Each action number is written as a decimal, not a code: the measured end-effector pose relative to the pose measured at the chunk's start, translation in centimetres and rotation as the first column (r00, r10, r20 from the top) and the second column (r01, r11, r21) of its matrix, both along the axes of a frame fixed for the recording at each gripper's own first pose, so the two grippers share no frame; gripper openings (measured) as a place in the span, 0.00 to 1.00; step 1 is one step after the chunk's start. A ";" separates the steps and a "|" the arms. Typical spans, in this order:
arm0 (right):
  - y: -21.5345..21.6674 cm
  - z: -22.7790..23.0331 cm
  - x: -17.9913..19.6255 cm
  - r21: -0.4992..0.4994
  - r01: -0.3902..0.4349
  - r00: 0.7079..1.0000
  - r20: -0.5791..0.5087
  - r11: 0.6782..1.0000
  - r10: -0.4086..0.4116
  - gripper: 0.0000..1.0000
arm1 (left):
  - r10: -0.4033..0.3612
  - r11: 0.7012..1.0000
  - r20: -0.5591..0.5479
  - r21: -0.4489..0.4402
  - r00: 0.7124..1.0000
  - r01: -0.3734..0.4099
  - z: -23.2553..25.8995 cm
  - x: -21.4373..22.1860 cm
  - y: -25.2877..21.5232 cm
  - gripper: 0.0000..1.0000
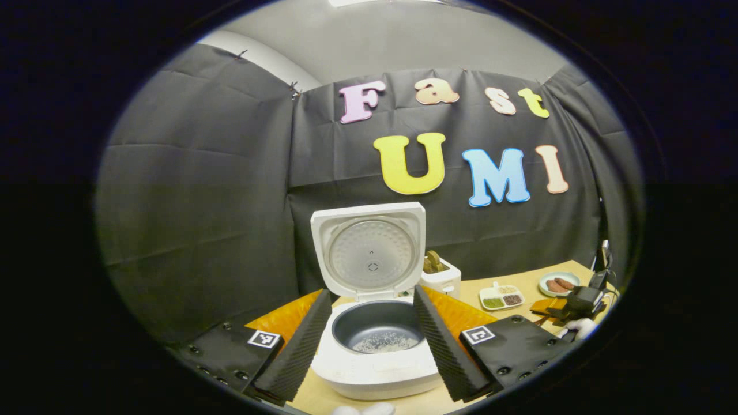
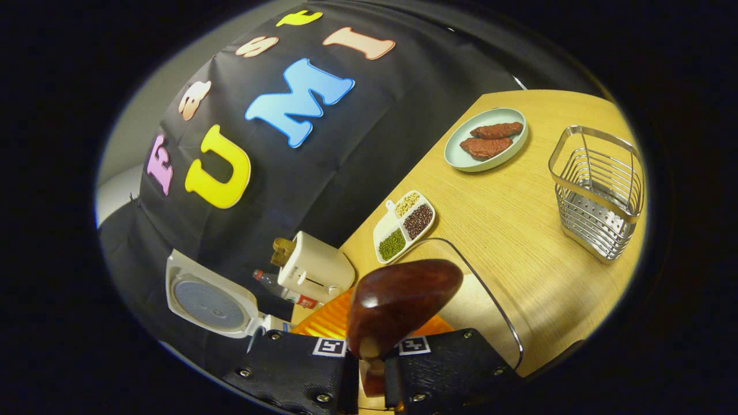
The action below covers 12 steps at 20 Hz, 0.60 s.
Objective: Close the left gripper, press the button to open the rice cooker; take a wooden spoon from the chopstick holder with the right hand, scoop a spoonful of rice and pour it into the rice cooker, then put the wooden spoon back into the chopstick holder.
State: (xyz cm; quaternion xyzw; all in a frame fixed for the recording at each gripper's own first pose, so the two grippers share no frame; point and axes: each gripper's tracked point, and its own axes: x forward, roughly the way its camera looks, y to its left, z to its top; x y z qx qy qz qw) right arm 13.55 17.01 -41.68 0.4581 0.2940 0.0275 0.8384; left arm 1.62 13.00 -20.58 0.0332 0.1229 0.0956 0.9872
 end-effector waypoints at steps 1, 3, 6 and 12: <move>-0.5 0.4 0.1 0.031 0.023 1.000 0.000 0.999 -0.023 0.18 | 0.001 1.000 0.003 0.001 1.000 -0.001 0.0 0.0 0.0 1.00; -1.4 1.0 0.5 0.047 0.052 0.999 0.012 0.998 -0.053 0.13 | -0.001 1.000 0.006 0.009 1.000 0.001 0.3 0.2 0.1 1.00; -2.1 2.7 0.8 0.078 0.074 0.997 0.025 0.994 -0.076 0.17 | -0.003 1.000 0.007 0.005 1.000 0.003 0.3 0.2 0.0 1.00; -3.3 8.3 2.4 0.155 0.120 0.990 0.054 0.981 -0.130 0.17 | 0.002 1.000 -0.005 -0.012 1.000 -0.002 -0.6 -0.4 0.7 1.00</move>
